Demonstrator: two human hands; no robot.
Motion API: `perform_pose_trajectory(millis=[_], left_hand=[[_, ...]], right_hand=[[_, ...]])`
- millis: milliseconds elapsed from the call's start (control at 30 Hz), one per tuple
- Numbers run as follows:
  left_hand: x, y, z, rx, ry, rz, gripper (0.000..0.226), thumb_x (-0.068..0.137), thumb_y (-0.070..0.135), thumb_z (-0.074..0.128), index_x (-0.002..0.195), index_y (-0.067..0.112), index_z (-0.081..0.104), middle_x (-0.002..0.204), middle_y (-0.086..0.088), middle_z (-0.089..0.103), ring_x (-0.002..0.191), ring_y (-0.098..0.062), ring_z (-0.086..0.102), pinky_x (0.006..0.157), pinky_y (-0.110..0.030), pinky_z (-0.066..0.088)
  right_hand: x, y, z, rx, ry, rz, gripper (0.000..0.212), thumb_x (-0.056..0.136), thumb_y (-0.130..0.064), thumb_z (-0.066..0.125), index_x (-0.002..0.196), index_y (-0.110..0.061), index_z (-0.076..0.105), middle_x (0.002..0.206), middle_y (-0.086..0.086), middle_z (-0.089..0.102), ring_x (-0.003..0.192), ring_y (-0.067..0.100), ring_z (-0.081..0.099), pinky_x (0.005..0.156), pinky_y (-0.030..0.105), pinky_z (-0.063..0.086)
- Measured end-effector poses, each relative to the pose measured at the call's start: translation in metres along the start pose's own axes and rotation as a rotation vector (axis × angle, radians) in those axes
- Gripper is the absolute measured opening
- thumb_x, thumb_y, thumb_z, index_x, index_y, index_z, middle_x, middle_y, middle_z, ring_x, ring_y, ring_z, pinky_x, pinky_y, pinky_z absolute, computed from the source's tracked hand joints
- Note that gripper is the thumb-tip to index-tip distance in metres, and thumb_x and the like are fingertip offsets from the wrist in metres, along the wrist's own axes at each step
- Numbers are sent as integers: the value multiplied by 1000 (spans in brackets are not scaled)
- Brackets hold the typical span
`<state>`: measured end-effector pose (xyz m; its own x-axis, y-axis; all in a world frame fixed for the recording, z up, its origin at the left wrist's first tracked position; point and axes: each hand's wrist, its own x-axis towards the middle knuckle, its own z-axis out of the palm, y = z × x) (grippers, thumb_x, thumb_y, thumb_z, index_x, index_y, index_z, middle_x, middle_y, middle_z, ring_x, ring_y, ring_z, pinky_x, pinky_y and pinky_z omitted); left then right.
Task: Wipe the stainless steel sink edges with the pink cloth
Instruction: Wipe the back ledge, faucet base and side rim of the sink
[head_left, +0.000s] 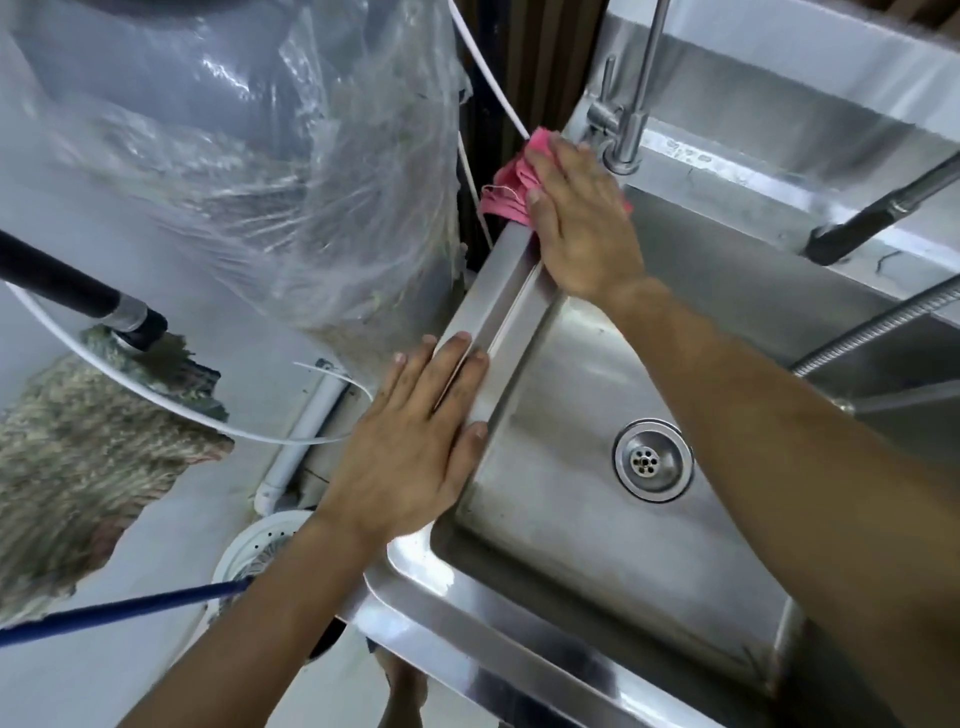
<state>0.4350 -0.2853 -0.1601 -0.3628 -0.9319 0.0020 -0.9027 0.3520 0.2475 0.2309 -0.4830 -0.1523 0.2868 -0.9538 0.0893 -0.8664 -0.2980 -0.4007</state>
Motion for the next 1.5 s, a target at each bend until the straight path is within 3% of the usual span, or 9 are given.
perform_pose_trajectory(millis=[167, 300, 400, 533, 800, 933, 1333, 1433, 1500], left_hand=[[22, -2, 3, 15, -4, 25, 65, 108, 40, 30, 164, 8, 24, 173, -10, 17, 161, -31, 5, 129, -50, 14], [15, -1, 6, 61, 27, 16, 67, 108, 42, 28, 164, 6, 20, 174, -10, 13, 161, -28, 5, 130, -47, 11], [15, 0, 6, 71, 22, 12, 67, 108, 44, 25, 165, 8, 19, 174, -9, 13, 161, -28, 7, 130, -49, 14], [16, -1, 7, 74, 26, 7, 67, 109, 44, 28, 164, 8, 20, 174, -8, 13, 161, -28, 8, 129, -50, 17], [18, 1, 5, 76, 25, 19, 66, 109, 43, 28, 164, 5, 21, 174, -9, 13, 161, -27, 6, 129, -50, 18], [17, 3, 5, 71, 43, 10, 65, 109, 42, 30, 163, 6, 24, 173, -10, 16, 161, -28, 10, 127, -53, 23], [23, 2, 1, 34, 41, -2, 64, 106, 42, 34, 160, 8, 34, 170, -8, 28, 159, -28, 19, 127, -53, 23], [47, 0, -2, 32, 42, 44, 63, 105, 42, 35, 155, 4, 42, 162, -13, 39, 157, -33, 26, 126, -54, 25], [63, 0, -2, 55, 7, 66, 67, 106, 46, 30, 160, 5, 34, 169, -13, 28, 160, -31, 15, 128, -52, 20]], right_hand=[[-42, -38, 2, 61, -87, 78, 57, 112, -39, 22, 166, -24, 9, 174, 1, -1, 160, 21, -4, 129, 40, -4], [-82, -45, 5, -94, -86, -224, 58, 109, -37, 32, 161, -13, 30, 165, 15, 27, 147, 33, 27, 123, 49, 23], [-51, -17, 4, -108, -184, -441, 54, 111, -37, 30, 161, -16, 32, 168, 9, 29, 157, 28, 19, 129, 49, 14], [1, 20, -7, -96, -128, -249, 54, 113, -37, 26, 164, -20, 23, 172, 5, 16, 161, 24, 5, 130, 44, 0], [-7, -6, 6, 82, 70, 82, 56, 112, -35, 23, 165, -16, 18, 173, 6, 12, 161, 25, 1, 131, 43, -2], [-47, -21, 15, 48, -45, -31, 62, 112, -40, 26, 166, -20, 5, 174, 2, -5, 160, 22, -12, 129, 40, -10], [24, -8, 10, 19, 189, 99, 57, 111, -35, 34, 160, -6, 30, 168, 13, 28, 159, 30, 16, 131, 44, 8], [2, -4, 10, 28, 116, 34, 57, 111, -37, 30, 162, -11, 28, 170, 8, 24, 160, 26, 11, 131, 41, 3], [15, 4, 6, -5, 56, 31, 56, 112, -34, 26, 163, -11, 24, 171, 9, 19, 160, 26, 8, 130, 37, -1]])
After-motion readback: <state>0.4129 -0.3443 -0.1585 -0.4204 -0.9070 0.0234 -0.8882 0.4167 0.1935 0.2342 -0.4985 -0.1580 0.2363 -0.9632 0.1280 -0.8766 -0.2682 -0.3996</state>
